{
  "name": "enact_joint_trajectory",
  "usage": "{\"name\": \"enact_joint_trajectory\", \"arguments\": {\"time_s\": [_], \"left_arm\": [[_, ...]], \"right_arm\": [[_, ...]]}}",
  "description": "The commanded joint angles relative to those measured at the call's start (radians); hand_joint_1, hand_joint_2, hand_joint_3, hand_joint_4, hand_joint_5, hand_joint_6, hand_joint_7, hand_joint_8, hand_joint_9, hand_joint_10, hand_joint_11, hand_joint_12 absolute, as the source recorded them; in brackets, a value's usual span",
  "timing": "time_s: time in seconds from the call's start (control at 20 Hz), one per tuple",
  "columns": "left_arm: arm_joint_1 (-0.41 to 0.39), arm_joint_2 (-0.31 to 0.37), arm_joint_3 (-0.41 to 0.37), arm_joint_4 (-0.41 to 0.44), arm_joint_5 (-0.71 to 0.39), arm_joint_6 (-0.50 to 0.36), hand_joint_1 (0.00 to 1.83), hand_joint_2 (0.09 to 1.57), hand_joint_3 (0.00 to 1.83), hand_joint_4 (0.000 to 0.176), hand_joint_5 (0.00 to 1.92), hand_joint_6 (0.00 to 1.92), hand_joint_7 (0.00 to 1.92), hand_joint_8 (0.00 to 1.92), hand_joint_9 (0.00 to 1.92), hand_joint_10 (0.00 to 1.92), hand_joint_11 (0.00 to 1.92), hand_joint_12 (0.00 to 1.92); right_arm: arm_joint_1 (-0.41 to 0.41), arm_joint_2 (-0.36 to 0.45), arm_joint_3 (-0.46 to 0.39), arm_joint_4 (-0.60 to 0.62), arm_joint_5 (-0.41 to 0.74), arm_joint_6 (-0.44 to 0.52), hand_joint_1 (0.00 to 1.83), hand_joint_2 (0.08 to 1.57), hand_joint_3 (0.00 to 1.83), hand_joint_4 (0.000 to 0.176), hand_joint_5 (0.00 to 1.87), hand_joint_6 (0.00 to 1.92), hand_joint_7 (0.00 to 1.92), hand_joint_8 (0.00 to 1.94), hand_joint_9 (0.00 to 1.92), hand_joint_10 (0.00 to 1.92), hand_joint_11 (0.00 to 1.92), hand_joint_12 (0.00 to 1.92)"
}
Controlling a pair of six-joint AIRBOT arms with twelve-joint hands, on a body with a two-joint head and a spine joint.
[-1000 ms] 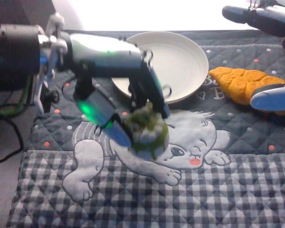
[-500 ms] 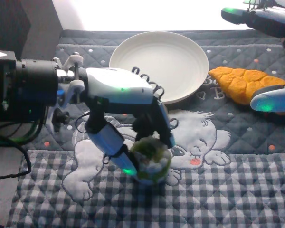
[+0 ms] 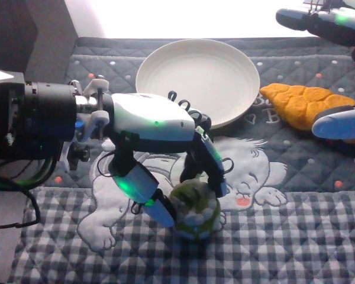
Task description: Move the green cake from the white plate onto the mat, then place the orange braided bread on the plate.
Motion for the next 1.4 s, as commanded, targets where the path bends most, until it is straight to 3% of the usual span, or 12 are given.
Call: {"name": "enact_joint_trajectory", "arguments": {"time_s": [0.0, 0.05, 0.15, 0.25, 0.55, 0.65, 0.75, 0.85, 1.1, 1.15, 1.25, 1.35], "left_arm": [[-0.006, 0.006, -0.009, -0.056, -0.047, 0.007, 0.9, 1.22, 0.0, 0.176, 0.76, 1.31, 0.68, 0.67, 0.5, 0.93, 0.07, 1.72], [-0.006, 0.006, -0.012, -0.054, -0.046, 0.01, 0.81, 1.13, 0.0, 0.118, 0.75, 0.57, 0.67, 0.55, 0.48, 0.82, 0.04, 1.67], [-0.006, 0.007, -0.015, -0.05, -0.046, 0.013, 0.82, 1.04, 0.0, 0.112, 0.71, 0.05, 0.62, 0.15, 0.48, 0.41, 0.0, 1.48], [-0.006, 0.008, -0.015, -0.051, -0.044, 0.018, 0.86, 0.88, 0.0, 0.136, 0.38, 0.0, 0.46, 0.0, 0.44, 0.04, 0.0, 1.19], [-0.012, 0.027, -0.015, -0.119, -0.046, 0.07, 0.8, 0.8, 0.0, 0.176, 0.2, 0.01, 0.29, 0.01, 0.23, 0.0, 0.0, 0.63], [-0.017, 0.037, -0.014, -0.153, -0.05, 0.09, 0.8, 0.75, 0.0, 0.176, 0.28, 0.01, 0.32, 0.0, 0.26, 0.0, 0.01, 0.75], [-0.019, 0.056, -0.004, -0.253, -0.06, 0.145, 0.84, 0.68, 0.0, 0.088, 0.38, 0.01, 0.25, 0.0, 0.25, 0.0, 0.0, 0.83], [-0.019, 0.09, -0.004, -0.396, -0.079, 0.259, 0.89, 0.67, 0.0, 0.035, 0.33, 0.01, 0.24, 0.01, 0.23, 0.01, 0.0, 0.65], [-0.019, 0.169, -0.024, -0.664, -0.136, 0.473, 0.89, 0.73, 0.0, 0.072, 0.17, 0.0, 0.14, 0.0, 0.12, 0.0, 0.0, 0.31], [-0.013, 0.176, -0.024, -0.702, -0.142, 0.499, 0.89, 0.76, 0.01, 0.102, 0.03, 0.0, 0.03, 0.0, 0.02, 0.0, 0.0, 0.06], [0.017, 0.187, -0.024, -0.794, -0.169, 0.566, 0.87, 0.73, 0.0, 0.091, 0.0, 0.0, 0.02, 0.01, 0.0, 0.0, 0.0, 0.0], [0.062, 0.198, -0.031, -0.901, -0.213, 0.643, 0.88, 0.76, 0.01, 0.135, 0.0, 0.0, 0.0, 0.0, 0.0, 0.0, 0.0, 0.0]], "right_arm": [[0.007, 0.012, -0.002, 0.044, 0.118, 0.006, 0.41, 0.79, 0.0, 0.164, 0.18, 0.0, 0.3, 0.0, 0.25, 0.0, 0.02, 0.36], [0.007, 0.012, -0.002, 0.044, 0.118, 0.006, 0.42, 0.78, 0.0, 0.169, 0.18, 0.0, 0.31, 0.01, 0.26, 0.0, 0.02, 0.36], [0.007, 0.012, -0.002, 0.044, 0.118, 0.006, 0.44, 0.77, 0.0, 0.171, 0.2, 0.01, 0.32, 0.01, 0.26, 0.0, 0.01, 0.35], [0.007, 0.012, -0.002, 0.044, 0.118, 0.006, 0.45, 0.77, 0.0, 0.169, 0.19, 0.0, 0.29, 0.0, 0.24, 0.0, 0.0, 0.33], [0.007, 0.015, -0.001, 0.044, 0.116, 0.006, 0.37, 0.83, 0.0, 0.176, 0.17, 0.0, 0.31, 0.0, 0.28, 0.0, 0.1, 0.45], [0.007, 0.017, 0.0, 0.044, 0.114, 0.006, 0.36, 0.8, 0.0, 0.163, 0.18, 0.0, 0.33, 0.01, 0.31, 0.01, 0.14, 0.47], [0.007, 0.021, 0.002, 0.044, 0.107, 0.006, 0.37, 0.76, 0.0, 0.175, 0.14, 0.0, 0.32, 0.0, 0.26, 0.0, 0.04, 0.55], [0.007, 0.029, 0.002, 0.04, 0.104, 0.006, 0.44, 0.79, 0.0, 0.174, 0.13, 0.0, 0.32, 0.0, 0.25, 0.0, 0.0, 0.58], [0.007, 0.046, 0.011, 0.037, 0.057, 0.006, 0.66, 0.78, 0.0, 0.176, 0.14, 0.0, 0.25, 0.0, 0.17, 0.0, 0.0, 0.46], [0.007, 0.048, 0.017, 0.037, 0.042, 0.007, 0.65, 0.78, 0.0, 0.176, 0.12, 0.0, 0.18, 0.0, 0.13, 0.0, 0.0, 0.5], [0.007, 0.05, 0.03, 0.031, 0.009, 0.008, 0.63, 0.77, 0.0, 0.176, 0.1, 0.0, 0.14, 0.0, 0.11, 0.0, 0.0, 0.41], [0.008, 0.049, 0.045, 0.022, -0.031, 0.008, 0.64, 0.74, 0.0, 0.176, 0.11, 0.0, 0.15, 0.0, 0.1, 0.0, 0.0, 0.38]]}}
